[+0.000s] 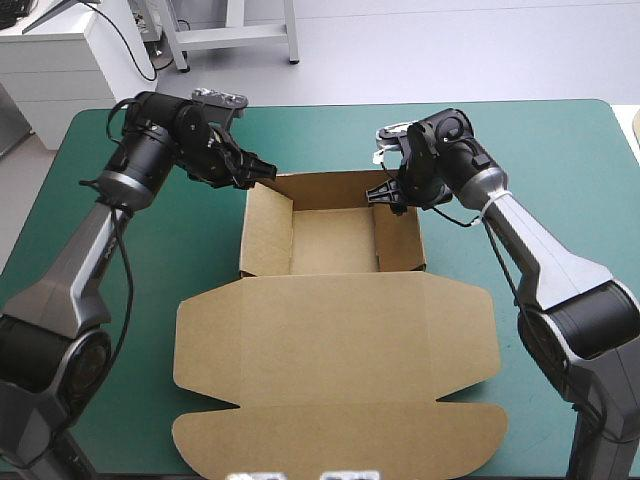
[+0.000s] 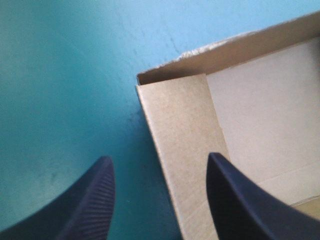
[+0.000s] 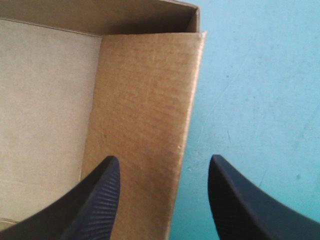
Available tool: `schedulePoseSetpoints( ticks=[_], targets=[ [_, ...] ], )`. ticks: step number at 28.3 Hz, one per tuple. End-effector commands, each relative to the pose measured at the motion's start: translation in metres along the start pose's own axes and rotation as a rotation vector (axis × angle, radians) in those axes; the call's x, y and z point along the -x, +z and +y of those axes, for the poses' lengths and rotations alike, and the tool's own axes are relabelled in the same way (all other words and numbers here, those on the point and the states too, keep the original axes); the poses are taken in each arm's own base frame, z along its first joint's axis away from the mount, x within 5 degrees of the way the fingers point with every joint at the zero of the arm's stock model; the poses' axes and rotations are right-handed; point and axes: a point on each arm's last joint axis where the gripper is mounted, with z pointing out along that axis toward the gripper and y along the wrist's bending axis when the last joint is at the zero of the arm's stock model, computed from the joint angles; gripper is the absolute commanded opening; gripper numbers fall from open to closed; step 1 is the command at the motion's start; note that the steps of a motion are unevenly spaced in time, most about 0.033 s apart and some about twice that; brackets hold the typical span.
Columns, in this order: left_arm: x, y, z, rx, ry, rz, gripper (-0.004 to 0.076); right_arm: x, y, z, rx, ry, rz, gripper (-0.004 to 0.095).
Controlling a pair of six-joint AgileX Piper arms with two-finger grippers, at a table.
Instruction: Fold the box
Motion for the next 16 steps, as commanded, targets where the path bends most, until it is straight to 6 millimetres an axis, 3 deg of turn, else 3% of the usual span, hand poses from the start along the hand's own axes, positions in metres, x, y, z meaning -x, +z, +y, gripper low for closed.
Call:
schedulePoseSetpoints(
  ticks=[1, 4, 9, 11, 16],
  targets=[
    [-0.007, -0.074, 0.005, 0.061, 0.028, -0.130, 0.0219, 0.002, -0.033, -0.004, 0.009, -0.001, -0.077, 0.0491],
    [-0.014, -0.106, 0.016, 0.178, 0.046, -0.202, 0.0005, 0.001, -0.032, -0.004, 0.009, -0.011, -0.073, 0.0491],
    [-0.036, -0.153, 0.019, 0.187, 0.040, -0.295, -0.0008, 0.001, -0.031, -0.002, 0.026, -0.006, -0.069, 0.0491],
    [-0.059, -0.167, 0.016, 0.140, 0.049, -0.296, -0.0008, 0.001, -0.031, -0.001, 0.032, -0.004, -0.068, 0.0491],
    [-0.110, -0.167, 0.009, 0.035, 0.090, -0.224, -0.0008, 0.002, -0.021, -0.001, 0.026, -0.007, -0.047, 0.0491]
  ],
)
